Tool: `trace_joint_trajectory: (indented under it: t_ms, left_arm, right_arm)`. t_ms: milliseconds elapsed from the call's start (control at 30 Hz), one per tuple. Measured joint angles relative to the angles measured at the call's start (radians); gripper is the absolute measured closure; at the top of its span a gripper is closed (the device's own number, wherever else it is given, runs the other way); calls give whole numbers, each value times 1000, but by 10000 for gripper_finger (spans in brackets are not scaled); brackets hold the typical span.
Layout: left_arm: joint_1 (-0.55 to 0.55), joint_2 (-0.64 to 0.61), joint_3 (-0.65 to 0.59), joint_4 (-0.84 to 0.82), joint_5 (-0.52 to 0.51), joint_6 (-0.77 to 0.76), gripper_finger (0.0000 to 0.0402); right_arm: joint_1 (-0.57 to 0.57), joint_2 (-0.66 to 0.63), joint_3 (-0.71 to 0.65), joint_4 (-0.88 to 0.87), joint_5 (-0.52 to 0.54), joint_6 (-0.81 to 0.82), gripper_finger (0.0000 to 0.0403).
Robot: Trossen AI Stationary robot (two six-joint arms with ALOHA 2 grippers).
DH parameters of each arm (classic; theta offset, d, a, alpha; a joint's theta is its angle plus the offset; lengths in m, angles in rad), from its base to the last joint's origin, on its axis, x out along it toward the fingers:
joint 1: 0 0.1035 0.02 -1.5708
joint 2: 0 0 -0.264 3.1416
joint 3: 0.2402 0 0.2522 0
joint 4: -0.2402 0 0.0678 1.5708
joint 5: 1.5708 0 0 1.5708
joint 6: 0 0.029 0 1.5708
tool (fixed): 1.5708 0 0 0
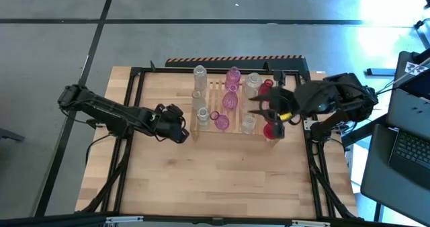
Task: Sort vases onto shelf
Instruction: Adjust the pink vase on the shelf
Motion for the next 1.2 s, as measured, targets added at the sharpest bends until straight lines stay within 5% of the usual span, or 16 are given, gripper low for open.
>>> trace_joint_trajectory:
  t_ms: [333, 633, 800, 1000, 1200]
  left_arm:
    - [-5, -110, 0, -45, 63, 8, 402]
    - [-26, -427, 0, -36, 24, 98, 401]
    - [-9, -570, 0, -51, 22, 168, 402]
    - [-8, -642, 0, -104, 18, 171, 401]
    - [-9, -649, 0, -150, 24, 172, 402]
  right_arm:
    - [89, 104, -116, 114, 29, 63, 277]
    - [13, 191, -164, 373, 7, -43, 211]
    - [-53, 241, -165, 343, -1, -42, 253]
    - [-111, 274, -166, 323, -25, -41, 380]
    - [-130, 279, -165, 244, 1, 32, 395]
